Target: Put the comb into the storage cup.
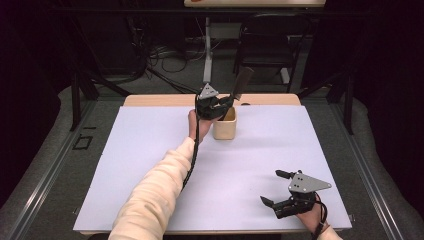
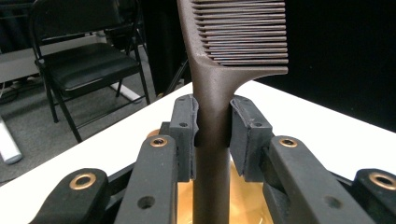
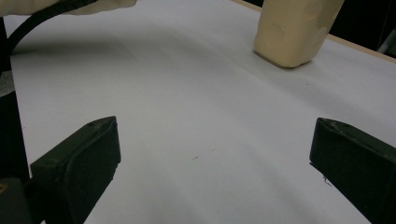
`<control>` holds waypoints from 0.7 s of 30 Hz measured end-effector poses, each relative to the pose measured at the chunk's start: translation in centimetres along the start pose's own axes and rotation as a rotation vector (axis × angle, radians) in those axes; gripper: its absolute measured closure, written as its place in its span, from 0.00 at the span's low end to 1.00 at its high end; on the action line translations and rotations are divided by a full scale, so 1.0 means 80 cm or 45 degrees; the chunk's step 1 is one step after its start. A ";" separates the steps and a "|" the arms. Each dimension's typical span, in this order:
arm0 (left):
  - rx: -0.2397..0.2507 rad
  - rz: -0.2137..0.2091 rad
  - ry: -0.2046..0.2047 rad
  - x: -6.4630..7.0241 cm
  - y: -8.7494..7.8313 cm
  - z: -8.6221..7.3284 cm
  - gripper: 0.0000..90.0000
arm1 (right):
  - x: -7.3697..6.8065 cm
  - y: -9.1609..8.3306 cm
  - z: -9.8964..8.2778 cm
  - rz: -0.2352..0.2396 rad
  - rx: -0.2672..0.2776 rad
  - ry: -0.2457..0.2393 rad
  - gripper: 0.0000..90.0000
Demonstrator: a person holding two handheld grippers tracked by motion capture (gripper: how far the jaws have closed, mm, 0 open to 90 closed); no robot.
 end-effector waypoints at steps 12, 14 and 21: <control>-0.024 0.001 0.000 -0.002 0.000 -0.006 0.80 | 0.000 0.000 0.000 0.001 0.001 -0.001 0.02; -0.032 0.003 0.008 -0.001 0.001 -0.006 0.80 | 0.000 0.000 0.000 0.002 0.001 -0.001 0.02; -0.052 0.008 0.020 -0.002 0.001 -0.009 0.80 | 0.000 0.000 0.000 0.002 0.000 -0.001 0.02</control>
Point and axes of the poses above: each handheld gripper's, and its own axes: y roughly forward along the jaws, z roughly out of its top, x roughly to its right, the point moved 4 cm from there along y, roughly forward along the jaws, and after that the axes turned 7 degrees about y, right-handed, at the moved point
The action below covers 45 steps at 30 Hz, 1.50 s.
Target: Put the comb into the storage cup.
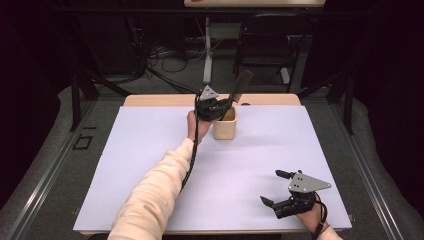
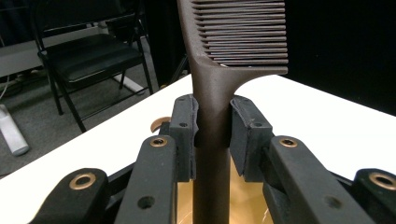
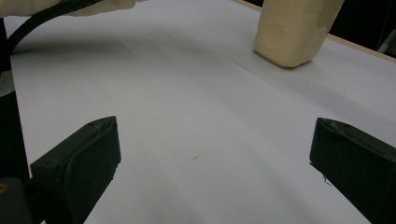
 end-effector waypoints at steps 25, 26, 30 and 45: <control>-0.059 -0.010 0.045 0.004 0.005 -0.006 0.80 | 0.000 0.000 0.000 0.002 -0.001 0.001 0.02; -0.066 -0.011 0.054 0.005 0.005 -0.006 0.80 | 0.000 0.000 0.000 0.002 0.002 0.001 0.02; -0.076 -0.013 0.058 0.006 0.006 -0.006 0.80 | 0.000 -0.001 0.000 -0.001 0.003 -0.001 0.02; -0.095 -0.023 0.048 0.006 0.007 -0.011 0.80 | 0.000 -0.001 0.000 0.003 -0.001 0.000 0.02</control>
Point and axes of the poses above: each handheld gripper's, and its own axes: y roughly forward along the jaws, z roughly out of its top, x roughly to its right, the point moved 4 cm from there along y, roughly forward along the jaws, and after that the axes turned 7 degrees about y, right-handed, at the moved point
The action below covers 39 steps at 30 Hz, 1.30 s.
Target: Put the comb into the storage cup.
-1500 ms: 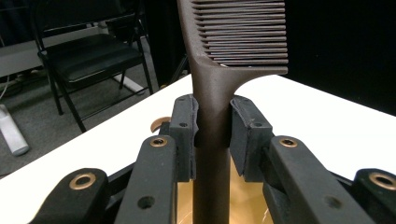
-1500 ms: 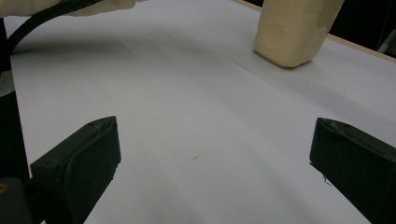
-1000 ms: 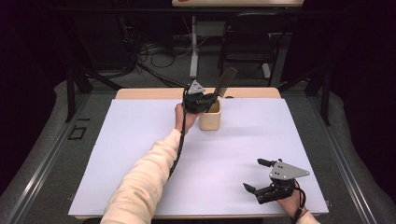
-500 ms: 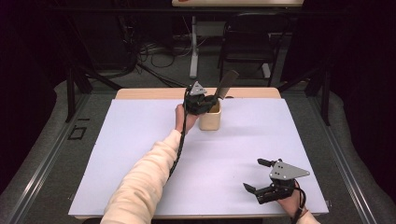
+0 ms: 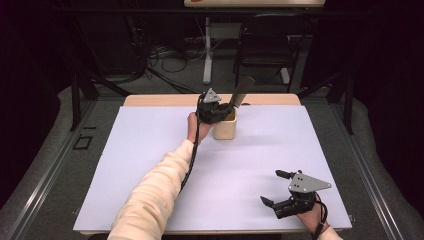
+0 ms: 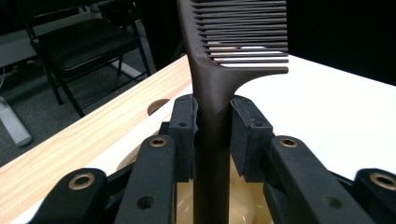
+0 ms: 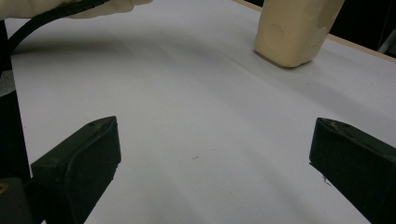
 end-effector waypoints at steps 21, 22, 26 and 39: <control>-0.082 0.040 0.083 0.008 0.003 -0.007 0.69 | 0.000 0.001 0.000 0.000 0.000 -0.005 0.02; -0.078 0.047 0.082 0.009 0.001 -0.007 0.64 | 0.000 0.000 0.000 -0.001 -0.004 -0.006 0.02; -0.072 0.066 0.093 0.012 -0.008 -0.005 0.49 | 0.000 0.000 0.000 -0.002 -0.005 -0.004 0.02; -0.067 0.079 0.032 0.004 -0.045 -0.003 0.22 | 0.000 0.001 0.000 -0.002 -0.005 -0.002 0.02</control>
Point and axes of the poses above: each handheld gripper's, and its own axes: y roughly forward along the jaws, z roughly out of its top, x roughly to its right, the point moved 4 cm from there along y, roughly forward along the jaws, and after that the axes turned 7 degrees about y, right-handed, at the moved point
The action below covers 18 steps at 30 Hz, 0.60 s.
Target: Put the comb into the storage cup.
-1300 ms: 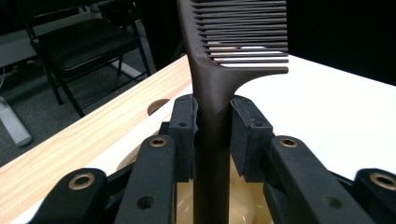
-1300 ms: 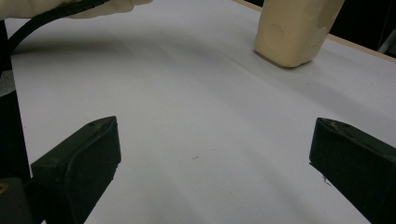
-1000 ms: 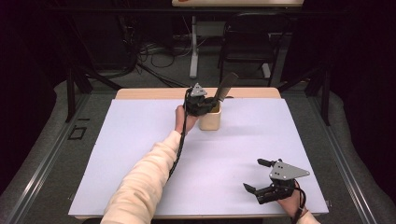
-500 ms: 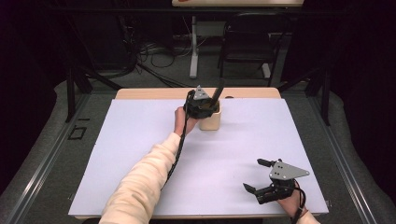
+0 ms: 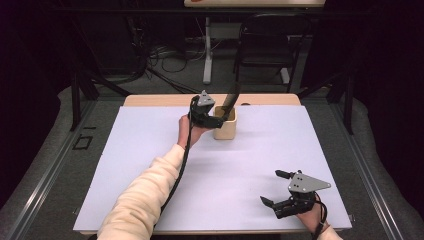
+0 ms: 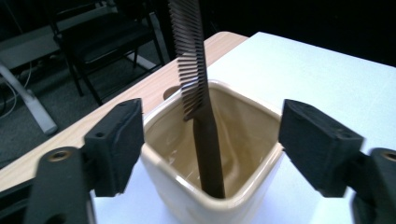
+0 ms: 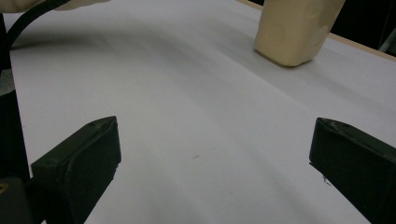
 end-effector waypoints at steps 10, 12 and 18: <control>-0.041 -0.001 0.016 -0.001 -0.029 -0.009 0.09 | 0.001 0.000 -0.001 0.002 -0.007 -0.001 0.02; -0.034 -0.004 0.010 0.000 -0.035 -0.011 0.07 | 0.001 0.000 -0.001 0.003 -0.007 -0.002 0.02; -0.042 0.003 0.005 -0.004 -0.051 -0.017 0.01 | 0.001 0.002 -0.002 0.003 -0.020 0.002 0.02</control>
Point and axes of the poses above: each handheld gripper's, and its own axes: y roughly forward along the jaws, z roughly out of its top, x roughly to its right, the point moved 4 cm from there along y, roughly forward along the jaws, and after that the axes turned 7 degrees about y, right-handed, at the moved point
